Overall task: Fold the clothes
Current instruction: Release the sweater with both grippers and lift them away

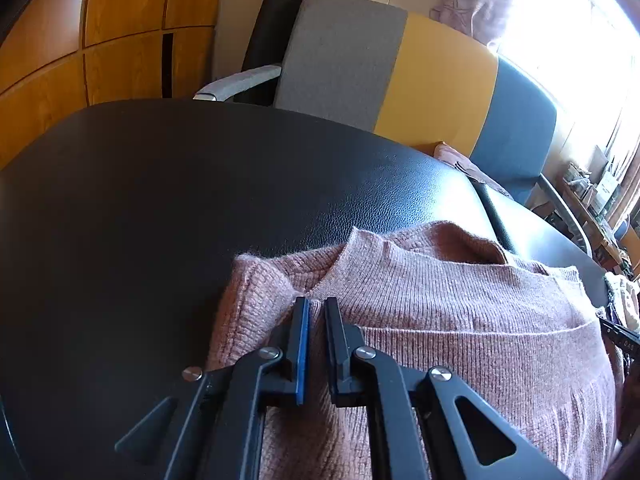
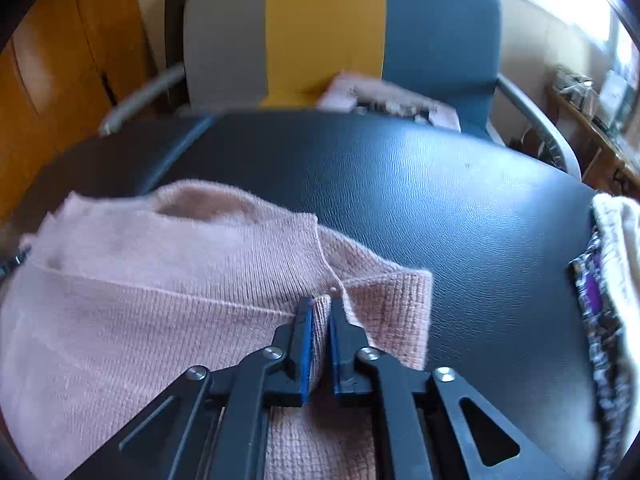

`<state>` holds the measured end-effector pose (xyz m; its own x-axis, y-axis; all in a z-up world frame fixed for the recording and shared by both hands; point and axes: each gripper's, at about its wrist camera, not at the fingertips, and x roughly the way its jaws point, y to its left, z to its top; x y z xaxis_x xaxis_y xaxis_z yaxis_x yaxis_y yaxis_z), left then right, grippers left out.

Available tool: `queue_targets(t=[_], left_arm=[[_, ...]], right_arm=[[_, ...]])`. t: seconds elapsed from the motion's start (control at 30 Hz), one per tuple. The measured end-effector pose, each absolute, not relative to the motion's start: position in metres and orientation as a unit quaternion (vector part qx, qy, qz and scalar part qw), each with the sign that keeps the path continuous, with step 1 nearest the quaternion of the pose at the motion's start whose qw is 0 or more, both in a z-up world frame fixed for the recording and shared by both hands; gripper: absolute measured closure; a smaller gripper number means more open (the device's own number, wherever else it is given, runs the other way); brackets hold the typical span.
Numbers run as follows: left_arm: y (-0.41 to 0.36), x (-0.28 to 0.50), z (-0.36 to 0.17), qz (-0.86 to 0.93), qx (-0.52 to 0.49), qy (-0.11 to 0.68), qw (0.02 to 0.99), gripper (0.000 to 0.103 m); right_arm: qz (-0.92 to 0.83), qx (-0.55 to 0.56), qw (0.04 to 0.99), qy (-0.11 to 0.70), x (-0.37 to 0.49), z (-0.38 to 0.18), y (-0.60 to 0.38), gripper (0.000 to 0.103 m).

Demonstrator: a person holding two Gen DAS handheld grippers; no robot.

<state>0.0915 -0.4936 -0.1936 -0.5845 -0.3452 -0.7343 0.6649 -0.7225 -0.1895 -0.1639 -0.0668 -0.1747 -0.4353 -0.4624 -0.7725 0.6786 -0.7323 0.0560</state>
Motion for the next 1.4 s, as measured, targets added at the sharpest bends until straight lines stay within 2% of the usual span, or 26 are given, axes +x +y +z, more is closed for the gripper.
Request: queue_targets(t=[0.17, 0.2, 0.23, 0.3, 0.47, 0.6, 0.73, 0.9, 1.03, 1.2, 1.37, 1.4], left_arm=[[-0.490, 0.089, -0.192, -0.858, 0.357, 0.216, 0.300, 0.095], [-0.490, 0.090, -0.191, -0.857, 0.359, 0.216, 0.300, 0.092], [-0.492, 0.092, -0.188, -0.856, 0.359, 0.218, 0.302, 0.083], [-0.491, 0.098, -0.178, -0.855, 0.354, 0.209, 0.317, 0.075], [-0.464, 0.117, -0.141, -0.872, 0.299, 0.192, 0.336, 0.068], [-0.408, 0.099, -0.121, -0.908, 0.294, 0.157, 0.256, 0.067], [-0.333, 0.061, -0.119, -0.931, 0.317, 0.113, 0.141, 0.067], [-0.240, 0.023, -0.136, -0.927, 0.373, 0.035, 0.032, 0.067], [-0.217, 0.020, -0.171, -0.904, 0.425, 0.041, -0.020, 0.066], [-0.216, 0.037, -0.177, -0.894, 0.438, 0.081, -0.046, 0.067], [-0.202, 0.045, -0.177, -0.893, 0.445, 0.063, -0.025, 0.067], [-0.201, 0.045, -0.174, -0.894, 0.445, 0.055, -0.020, 0.067]], right_arm=[[-0.837, 0.411, 0.342, 0.116, -0.165, -0.172, -0.061, 0.091], [-0.832, 0.421, 0.345, 0.110, -0.167, -0.168, -0.059, 0.087], [-0.826, 0.430, 0.351, 0.097, -0.167, -0.163, -0.052, 0.074], [-0.822, 0.434, 0.361, 0.072, -0.164, -0.149, -0.035, 0.057], [-0.807, 0.427, 0.407, 0.028, -0.137, -0.130, 0.034, 0.043], [-0.772, 0.461, 0.438, -0.014, -0.105, -0.147, 0.078, 0.028], [-0.745, 0.480, 0.459, -0.063, -0.091, -0.171, 0.095, 0.019], [-0.700, 0.498, 0.498, -0.116, -0.090, -0.190, 0.089, 0.016], [-0.649, 0.501, 0.558, -0.126, -0.083, -0.190, 0.084, 0.014], [-0.585, 0.550, 0.596, -0.024, -0.067, -0.195, 0.084, 0.014], [-0.624, 0.555, 0.549, 0.045, -0.062, -0.183, 0.096, 0.013], [-0.642, 0.544, 0.540, 0.037, -0.064, -0.176, 0.098, 0.013]])
